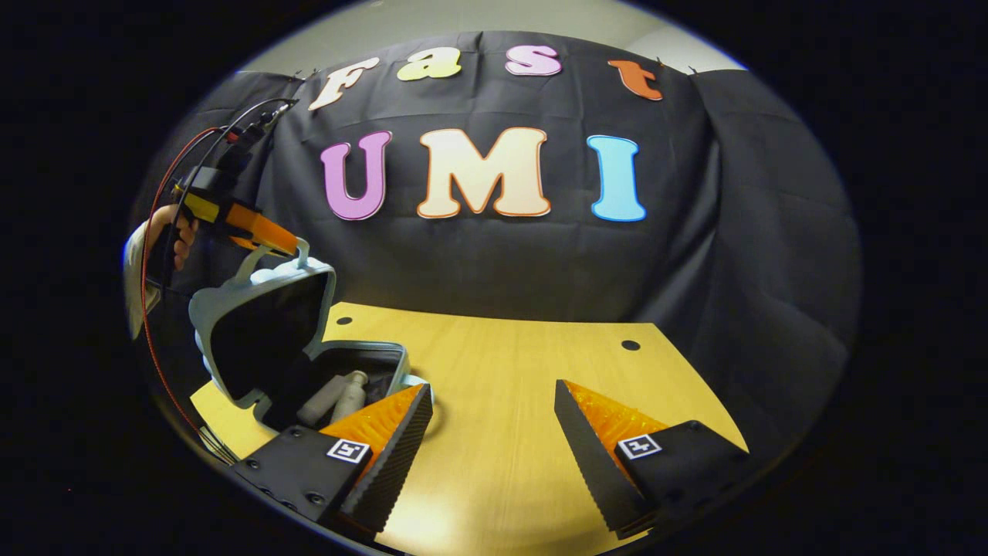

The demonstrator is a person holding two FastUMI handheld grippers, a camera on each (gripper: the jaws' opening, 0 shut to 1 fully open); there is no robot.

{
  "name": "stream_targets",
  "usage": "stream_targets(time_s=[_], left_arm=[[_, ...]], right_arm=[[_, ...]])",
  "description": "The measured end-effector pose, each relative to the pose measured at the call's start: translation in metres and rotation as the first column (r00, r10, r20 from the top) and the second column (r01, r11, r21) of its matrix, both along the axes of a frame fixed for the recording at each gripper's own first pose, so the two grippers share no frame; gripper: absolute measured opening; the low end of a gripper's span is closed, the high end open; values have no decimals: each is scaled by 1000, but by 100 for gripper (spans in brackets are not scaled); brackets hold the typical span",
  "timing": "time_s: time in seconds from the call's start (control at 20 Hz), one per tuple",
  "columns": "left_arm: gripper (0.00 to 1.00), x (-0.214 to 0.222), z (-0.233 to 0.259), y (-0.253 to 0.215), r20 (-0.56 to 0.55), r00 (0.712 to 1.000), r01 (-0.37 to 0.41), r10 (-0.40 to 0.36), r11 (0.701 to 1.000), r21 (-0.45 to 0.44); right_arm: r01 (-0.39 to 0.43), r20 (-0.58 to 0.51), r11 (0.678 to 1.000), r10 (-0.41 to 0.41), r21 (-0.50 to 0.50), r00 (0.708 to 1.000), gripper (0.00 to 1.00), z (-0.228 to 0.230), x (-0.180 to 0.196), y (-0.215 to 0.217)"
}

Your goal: First open the suitcase, pack the skin care products into it, and then close the suitcase.

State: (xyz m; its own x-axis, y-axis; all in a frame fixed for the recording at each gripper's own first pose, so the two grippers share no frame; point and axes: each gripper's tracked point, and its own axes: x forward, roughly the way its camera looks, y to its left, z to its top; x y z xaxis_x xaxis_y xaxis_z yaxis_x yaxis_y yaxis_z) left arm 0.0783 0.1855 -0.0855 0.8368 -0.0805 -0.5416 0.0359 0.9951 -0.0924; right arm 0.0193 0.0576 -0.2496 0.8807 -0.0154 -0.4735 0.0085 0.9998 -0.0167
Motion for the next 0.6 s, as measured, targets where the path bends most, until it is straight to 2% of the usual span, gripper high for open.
stream_targets(time_s=[0.2, 0.4, 0.45, 0.5, 0.6], left_arm=[[2, 10, -39, -43, -63, 996, 68, -68, 998, -10], [2, 12, -90, -78, -145, 985, 88, -96, 994, -59], [2, 10, -105, -85, -173, 979, 101, -107, 994, -46], [6, 10, -118, -91, -189, 975, 112, -116, 993, -32], [2, 9, -141, -101, -216, 968, 126, -126, 992, -13]], right_arm=[[48, -2, 999, -48, -19, 999, 100, 1, -8, -28], [76, -23, 997, -77, -31, 997, 100, -4, -19, -45], [81, -29, 996, -82, -32, 996, 100, -5, -22, -48], [84, -35, 996, -85, -35, 996, 100, -6, -24, -51], [89, -43, 995, -91, -44, 995, 100, -7, -28, -57]])
